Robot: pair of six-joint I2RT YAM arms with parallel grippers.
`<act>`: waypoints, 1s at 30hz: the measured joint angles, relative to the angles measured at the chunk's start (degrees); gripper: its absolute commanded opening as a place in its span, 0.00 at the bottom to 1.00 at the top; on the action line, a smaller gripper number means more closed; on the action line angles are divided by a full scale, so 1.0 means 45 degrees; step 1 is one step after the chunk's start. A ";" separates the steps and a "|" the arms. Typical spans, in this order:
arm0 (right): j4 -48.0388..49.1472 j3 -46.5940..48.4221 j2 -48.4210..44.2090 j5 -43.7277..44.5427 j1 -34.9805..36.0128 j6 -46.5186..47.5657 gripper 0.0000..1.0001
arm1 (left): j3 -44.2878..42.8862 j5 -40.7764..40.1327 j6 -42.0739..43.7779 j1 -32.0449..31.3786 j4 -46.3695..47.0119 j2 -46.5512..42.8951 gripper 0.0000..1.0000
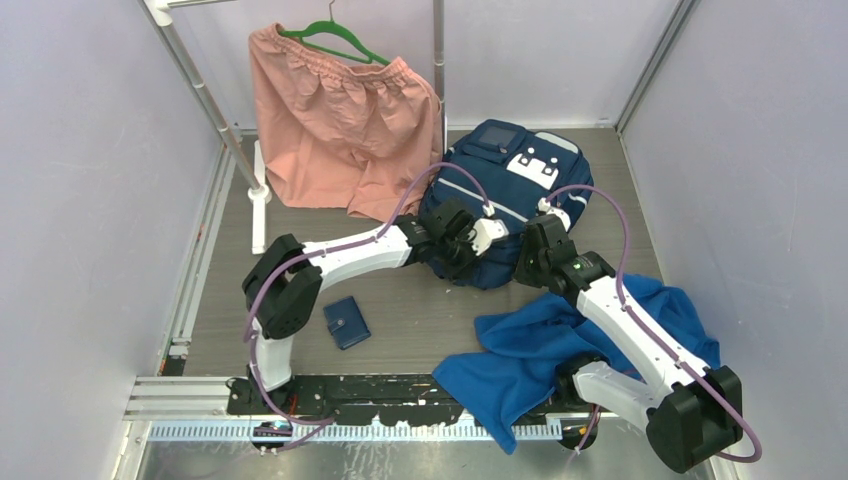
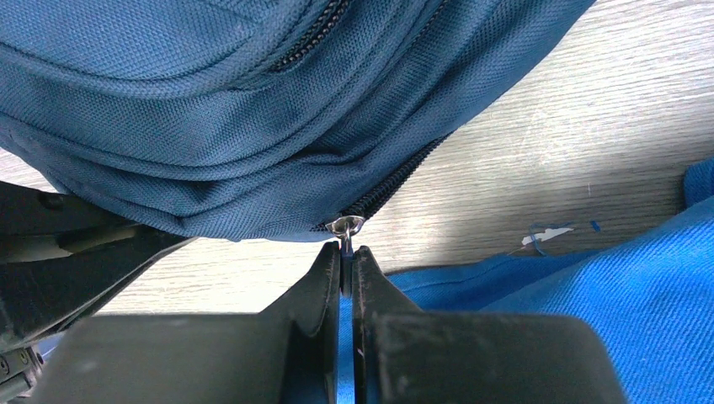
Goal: Pack the student bag
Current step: Zip the student bag at the center of the board.
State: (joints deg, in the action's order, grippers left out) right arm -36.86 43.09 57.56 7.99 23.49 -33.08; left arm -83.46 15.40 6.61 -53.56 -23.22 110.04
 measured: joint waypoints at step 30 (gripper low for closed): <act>0.1015 -0.0151 0.1389 0.0967 -0.3060 -0.0879 0.01 | 0.2924 0.1394 -0.1851 0.3055 -0.0321 -0.3847 0.00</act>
State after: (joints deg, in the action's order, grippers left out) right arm -32.29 42.41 63.81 12.34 9.72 -37.04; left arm -70.30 21.67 -1.72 -39.81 -24.67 92.73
